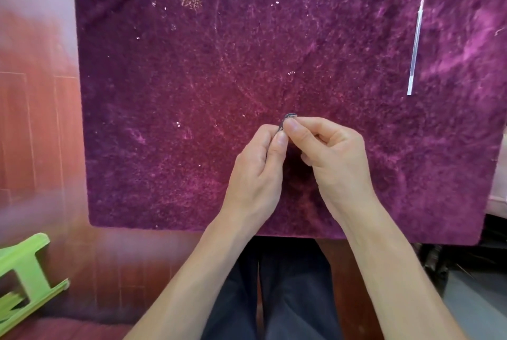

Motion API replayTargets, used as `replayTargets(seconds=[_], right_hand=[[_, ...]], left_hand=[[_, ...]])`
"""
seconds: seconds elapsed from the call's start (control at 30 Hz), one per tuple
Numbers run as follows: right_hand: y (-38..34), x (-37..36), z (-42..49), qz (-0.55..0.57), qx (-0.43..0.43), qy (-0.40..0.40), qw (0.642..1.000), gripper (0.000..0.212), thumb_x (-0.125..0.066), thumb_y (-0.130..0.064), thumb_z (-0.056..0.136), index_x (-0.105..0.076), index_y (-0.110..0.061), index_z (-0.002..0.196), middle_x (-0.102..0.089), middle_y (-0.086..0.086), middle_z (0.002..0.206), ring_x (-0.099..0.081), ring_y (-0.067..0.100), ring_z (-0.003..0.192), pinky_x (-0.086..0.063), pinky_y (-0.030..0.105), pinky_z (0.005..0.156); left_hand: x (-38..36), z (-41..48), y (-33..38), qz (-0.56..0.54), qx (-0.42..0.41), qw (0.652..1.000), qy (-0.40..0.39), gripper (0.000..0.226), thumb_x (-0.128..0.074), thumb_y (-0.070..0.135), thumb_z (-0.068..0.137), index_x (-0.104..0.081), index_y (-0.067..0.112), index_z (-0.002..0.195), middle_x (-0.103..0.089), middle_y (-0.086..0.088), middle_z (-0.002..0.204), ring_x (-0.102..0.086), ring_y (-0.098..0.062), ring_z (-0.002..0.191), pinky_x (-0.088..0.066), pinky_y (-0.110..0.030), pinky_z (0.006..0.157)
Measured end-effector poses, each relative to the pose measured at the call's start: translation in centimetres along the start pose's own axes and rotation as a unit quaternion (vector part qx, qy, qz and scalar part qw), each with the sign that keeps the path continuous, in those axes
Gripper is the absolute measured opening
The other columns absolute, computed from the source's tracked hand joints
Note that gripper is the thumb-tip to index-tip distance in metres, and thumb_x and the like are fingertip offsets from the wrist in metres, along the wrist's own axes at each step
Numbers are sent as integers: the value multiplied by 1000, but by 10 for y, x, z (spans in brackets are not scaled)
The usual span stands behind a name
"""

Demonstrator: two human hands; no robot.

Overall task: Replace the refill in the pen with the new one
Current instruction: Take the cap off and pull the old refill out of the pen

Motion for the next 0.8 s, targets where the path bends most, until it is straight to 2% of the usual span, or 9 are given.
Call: replayTargets(seconds=[0.1, 0.23, 0.4, 0.67, 0.8], right_hand=[[0, 0, 3, 20, -12, -3, 1000, 12, -79, -21, 96, -84, -10, 99, -80, -13, 78, -71, -5, 69, -52, 8, 63], [3, -2, 4, 37, -29, -9, 999, 15, -80, -24, 95, -84, -10, 98, -70, -15, 66, -55, -4, 54, -45, 10, 56], [4, -3, 3, 58, -35, -17, 998, 26, -82, -39, 83, -85, -14, 93, -68, -14, 65, -51, -2, 52, -44, 12, 54], [5, -5, 4, 68, -39, -24, 997, 24, -81, -39, 82, -85, -17, 89, -63, -13, 62, -46, 0, 54, -43, 14, 54], [4, -7, 4, 72, -38, -30, 996, 26, -82, -40, 83, -85, -15, 91, -61, -10, 63, -44, 2, 54, -42, 16, 54]], left_hand=[[-1, 3, 1, 14, -5, 1000, 7, 29, -41, 33, 108, -66, 20, 101, -55, 22, 68, -50, 0, 62, -43, -19, 60], [-2, 4, 2, 19, -8, 1000, 18, 28, -42, 31, 108, -67, 22, 99, -54, 19, 66, -49, -1, 61, -44, -19, 57], [-2, 3, 3, 15, -8, 1000, 21, 28, -43, 29, 108, -68, 21, 98, -53, 19, 66, -49, -1, 61, -44, -19, 59], [-2, 2, 2, 18, -3, 999, 31, 27, -44, 29, 108, -71, 22, 106, -59, 12, 72, -52, 0, 66, -50, -27, 63], [-1, -1, 1, 6, -1, 999, 41, 27, -44, 27, 108, -71, 21, 110, -63, 20, 76, -57, 2, 69, -44, -14, 66]])
Point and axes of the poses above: each hand's wrist, its own z-axis towards the middle knuckle, its own x-axis out of the back of the hand, y = z × x, the point moved 1 cm from there along z, towards the middle knuckle
